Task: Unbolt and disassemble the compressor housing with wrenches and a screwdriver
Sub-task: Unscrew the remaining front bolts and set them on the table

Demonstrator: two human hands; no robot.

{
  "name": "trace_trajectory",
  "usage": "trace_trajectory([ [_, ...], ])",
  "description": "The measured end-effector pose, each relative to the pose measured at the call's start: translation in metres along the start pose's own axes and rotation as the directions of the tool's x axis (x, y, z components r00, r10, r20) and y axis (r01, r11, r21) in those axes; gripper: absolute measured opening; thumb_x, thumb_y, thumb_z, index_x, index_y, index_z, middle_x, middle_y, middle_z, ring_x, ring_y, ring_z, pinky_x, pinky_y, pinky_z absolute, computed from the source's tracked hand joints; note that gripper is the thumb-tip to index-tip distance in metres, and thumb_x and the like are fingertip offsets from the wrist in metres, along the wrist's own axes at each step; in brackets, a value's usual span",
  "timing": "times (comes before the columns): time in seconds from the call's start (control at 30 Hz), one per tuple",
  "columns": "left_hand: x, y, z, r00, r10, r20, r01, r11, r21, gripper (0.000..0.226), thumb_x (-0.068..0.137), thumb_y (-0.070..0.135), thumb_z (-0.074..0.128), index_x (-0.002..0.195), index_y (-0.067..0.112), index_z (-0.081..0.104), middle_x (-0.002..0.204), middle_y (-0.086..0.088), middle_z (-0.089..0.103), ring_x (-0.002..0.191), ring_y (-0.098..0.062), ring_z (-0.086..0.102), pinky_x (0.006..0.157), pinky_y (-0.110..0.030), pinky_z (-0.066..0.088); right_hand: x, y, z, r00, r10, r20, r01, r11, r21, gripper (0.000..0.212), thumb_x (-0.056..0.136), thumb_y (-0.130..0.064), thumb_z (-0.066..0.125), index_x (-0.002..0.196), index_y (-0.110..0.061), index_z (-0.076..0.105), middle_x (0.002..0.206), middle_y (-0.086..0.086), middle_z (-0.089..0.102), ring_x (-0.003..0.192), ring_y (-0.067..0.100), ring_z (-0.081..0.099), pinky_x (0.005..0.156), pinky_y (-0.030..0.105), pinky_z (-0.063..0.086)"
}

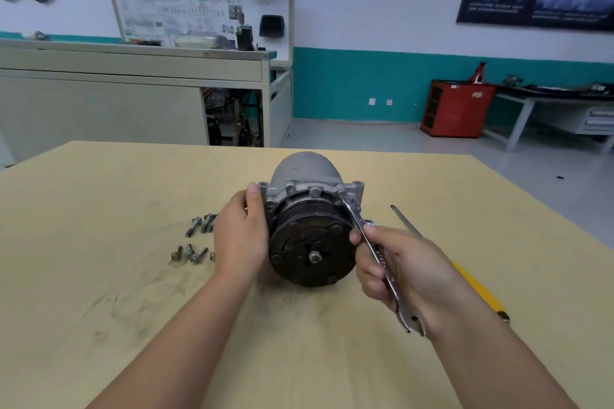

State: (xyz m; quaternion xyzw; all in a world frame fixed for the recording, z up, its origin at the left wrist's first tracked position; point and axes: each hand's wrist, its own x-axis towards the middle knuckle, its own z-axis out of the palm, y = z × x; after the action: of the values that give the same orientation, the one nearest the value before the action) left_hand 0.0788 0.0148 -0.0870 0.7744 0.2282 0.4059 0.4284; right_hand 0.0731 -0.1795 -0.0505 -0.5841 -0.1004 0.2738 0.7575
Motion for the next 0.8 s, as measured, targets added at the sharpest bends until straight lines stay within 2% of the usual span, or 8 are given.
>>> trace_trajectory([
  [0.1, -0.003, 0.006, -0.008, 0.999, 0.032, -0.04, -0.037, 0.992, -0.119, 0.027, 0.1, 0.029, 0.034, 0.089, 0.028, 0.059, 0.09, 0.009, 0.061, 0.086, -0.01, 0.052, 0.07, -0.024, 0.031, 0.003, -0.001, 0.002, 1.0, 0.023, 0.015, -0.023, 0.999, 0.037, 0.029, 0.099, -0.017, 0.032, 0.079, -0.006, 0.049, 0.042, 0.001, 0.032, 0.031, 0.011, 0.028, 0.032, 0.019, 0.022],
  [0.23, -0.013, 0.018, -0.02, 0.963, 0.24, -0.123, -0.259, 0.95, -0.172, 0.028, 0.092, 0.026, 0.036, 0.086, 0.018, 0.062, 0.084, 0.002, 0.064, 0.082, -0.01, 0.056, 0.07, -0.027, 0.04, 0.006, -0.004, 0.004, 0.999, 0.047, 0.018, -0.048, 0.998, 0.044, 0.029, 0.099, -0.017, 0.031, 0.077, -0.008, 0.048, 0.04, -0.001, 0.032, 0.028, 0.009, 0.028, 0.032, 0.018, 0.019],
  [0.37, -0.04, 0.034, -0.026, 0.827, 0.544, -0.141, -0.561, 0.817, -0.138, 0.039, 0.09, 0.023, 0.04, 0.063, 0.002, 0.059, 0.058, -0.003, 0.056, 0.058, -0.012, 0.047, 0.054, -0.022, 0.036, 0.008, -0.007, 0.005, 0.997, 0.072, 0.009, -0.072, 0.996, 0.053, 0.029, 0.099, -0.018, 0.033, 0.076, -0.009, 0.047, 0.04, -0.001, 0.032, 0.028, 0.01, 0.027, 0.031, 0.017, 0.02],
  [0.5, -0.066, 0.042, -0.025, 0.639, 0.766, 0.069, -0.729, 0.632, -0.265, 0.046, 0.089, 0.022, 0.048, 0.048, 0.005, 0.056, 0.043, 0.001, 0.049, 0.041, -0.008, 0.044, 0.043, -0.021, 0.035, 0.009, -0.012, 0.006, 0.996, 0.087, -0.002, -0.087, 0.996, 0.018, 0.029, 0.099, -0.019, 0.034, 0.075, -0.008, 0.047, 0.038, 0.001, 0.032, 0.027, 0.011, 0.026, 0.03, 0.017, 0.021],
  [0.53, -0.07, 0.045, -0.024, 0.649, 0.744, 0.159, -0.67, 0.658, -0.343, 0.045, 0.088, 0.026, 0.05, 0.048, 0.009, 0.058, 0.042, 0.005, 0.051, 0.039, -0.004, 0.045, 0.041, -0.019, 0.036, 0.01, -0.014, 0.007, 0.996, 0.091, -0.01, -0.091, 0.996, -0.003, 0.029, 0.099, -0.019, 0.034, 0.075, -0.008, 0.048, 0.038, 0.001, 0.032, 0.027, 0.011, 0.026, 0.031, 0.018, 0.022],
  [0.6, -0.077, 0.054, -0.025, 0.699, 0.555, 0.452, -0.346, 0.815, -0.466, 0.039, 0.084, 0.038, 0.056, 0.052, 0.018, 0.063, 0.043, 0.008, 0.056, 0.036, 0.001, 0.047, 0.04, -0.013, 0.035, 0.01, -0.016, 0.008, 0.996, 0.089, -0.03, -0.09, 0.994, -0.061, 0.03, 0.098, -0.02, 0.035, 0.075, -0.008, 0.048, 0.036, 0.001, 0.033, 0.027, 0.012, 0.028, 0.033, 0.018, 0.024],
  [0.7, -0.081, 0.059, -0.021, 0.518, 0.266, 0.813, 0.2, 0.886, -0.417, 0.034, 0.08, 0.042, 0.06, 0.055, 0.02, 0.068, 0.052, 0.001, 0.065, 0.033, -0.008, 0.051, 0.034, -0.015, 0.032, 0.011, -0.018, 0.009, 0.996, 0.052, -0.075, -0.063, 0.986, -0.152, 0.033, 0.098, -0.018, 0.037, 0.072, -0.006, 0.051, 0.036, 0.003, 0.04, 0.028, 0.013, 0.033, 0.034, 0.016, 0.028],
  [0.8, -0.081, 0.057, -0.017, 0.416, 0.187, 0.89, 0.449, 0.809, -0.379, 0.032, 0.079, 0.04, 0.061, 0.061, 0.015, 0.071, 0.065, -0.007, 0.071, 0.039, -0.011, 0.059, 0.033, -0.014, 0.033, 0.011, -0.018, 0.012, 0.993, 0.009, -0.119, -0.036, 0.974, -0.223, 0.035, 0.098, -0.017, 0.041, 0.068, -0.005, 0.055, 0.039, 0.006, 0.048, 0.032, 0.014, 0.04, 0.037, 0.017, 0.032],
])
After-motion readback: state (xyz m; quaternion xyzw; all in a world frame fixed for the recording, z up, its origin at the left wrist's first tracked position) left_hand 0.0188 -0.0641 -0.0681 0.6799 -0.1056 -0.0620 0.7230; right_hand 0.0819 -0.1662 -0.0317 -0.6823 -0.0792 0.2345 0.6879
